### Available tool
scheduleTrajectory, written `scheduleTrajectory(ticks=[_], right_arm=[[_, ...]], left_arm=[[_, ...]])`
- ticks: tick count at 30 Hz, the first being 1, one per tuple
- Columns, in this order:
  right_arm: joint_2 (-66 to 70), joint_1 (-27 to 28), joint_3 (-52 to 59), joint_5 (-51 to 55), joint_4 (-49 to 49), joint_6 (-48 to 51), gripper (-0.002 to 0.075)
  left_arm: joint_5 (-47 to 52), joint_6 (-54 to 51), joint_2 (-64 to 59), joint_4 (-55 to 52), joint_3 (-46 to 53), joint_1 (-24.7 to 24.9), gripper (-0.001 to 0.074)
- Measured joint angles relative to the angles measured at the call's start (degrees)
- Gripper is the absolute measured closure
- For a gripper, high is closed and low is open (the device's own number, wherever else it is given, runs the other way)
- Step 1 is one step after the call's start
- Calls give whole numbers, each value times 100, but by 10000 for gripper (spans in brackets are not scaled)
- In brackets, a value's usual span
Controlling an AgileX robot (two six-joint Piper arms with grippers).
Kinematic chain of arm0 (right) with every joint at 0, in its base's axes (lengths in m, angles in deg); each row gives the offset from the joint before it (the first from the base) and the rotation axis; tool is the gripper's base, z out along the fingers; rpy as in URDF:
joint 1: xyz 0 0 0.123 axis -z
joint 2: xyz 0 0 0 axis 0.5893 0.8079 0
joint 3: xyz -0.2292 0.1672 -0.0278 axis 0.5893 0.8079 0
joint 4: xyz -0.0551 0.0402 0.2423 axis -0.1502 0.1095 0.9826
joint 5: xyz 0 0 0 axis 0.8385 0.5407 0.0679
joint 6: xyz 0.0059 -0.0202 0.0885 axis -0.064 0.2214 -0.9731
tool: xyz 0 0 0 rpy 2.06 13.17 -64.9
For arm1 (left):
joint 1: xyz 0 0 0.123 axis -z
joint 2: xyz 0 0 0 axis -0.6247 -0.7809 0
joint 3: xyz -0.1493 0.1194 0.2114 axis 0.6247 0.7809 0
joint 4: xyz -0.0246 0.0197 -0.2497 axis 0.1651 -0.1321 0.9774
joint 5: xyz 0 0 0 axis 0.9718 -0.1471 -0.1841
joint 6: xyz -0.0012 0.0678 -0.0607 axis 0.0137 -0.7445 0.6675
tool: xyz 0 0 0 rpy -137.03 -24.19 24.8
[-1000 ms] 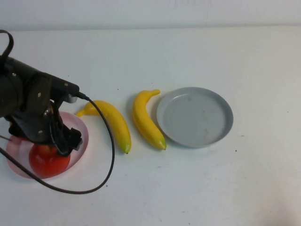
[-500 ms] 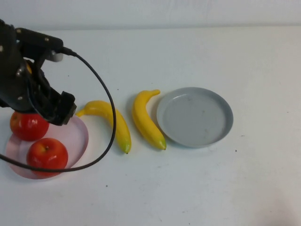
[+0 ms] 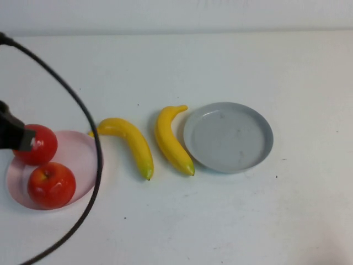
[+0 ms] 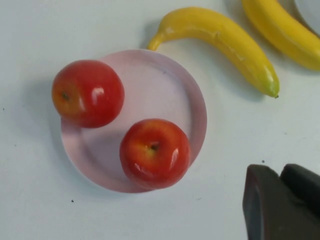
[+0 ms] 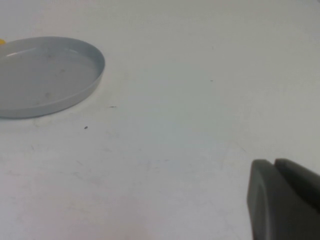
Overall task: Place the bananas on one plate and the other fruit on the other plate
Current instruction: Put another type of fruit in the right plate
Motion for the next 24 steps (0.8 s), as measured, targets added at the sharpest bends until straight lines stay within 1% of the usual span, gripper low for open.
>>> scheduleTrajectory(ticks=[3, 8, 12, 17, 19, 21, 24], right_arm=[[0, 0, 0, 0, 0, 0, 744], [0, 0, 0, 0, 0, 0, 744], [0, 0, 0, 0, 0, 0, 744], [0, 0, 0, 0, 0, 0, 744], [0, 0, 0, 0, 0, 0, 744], [0, 0, 0, 0, 0, 0, 744], [0, 0, 0, 0, 0, 0, 744]], left_arm=[[-398, 122, 755, 0, 564, 0, 719], [-1238, 497, 1974, 0, 1630, 0, 733], [-1324, 735, 2760, -25, 2284, 0, 734], [-1090, 1045, 3132, -58, 2606, 0, 734], [-1145, 951, 3167, -58, 2648, 0, 735], [-1451, 588, 3195, -22, 2818, 0, 735], [-2481, 158, 3284, 1, 3272, 0, 735]])
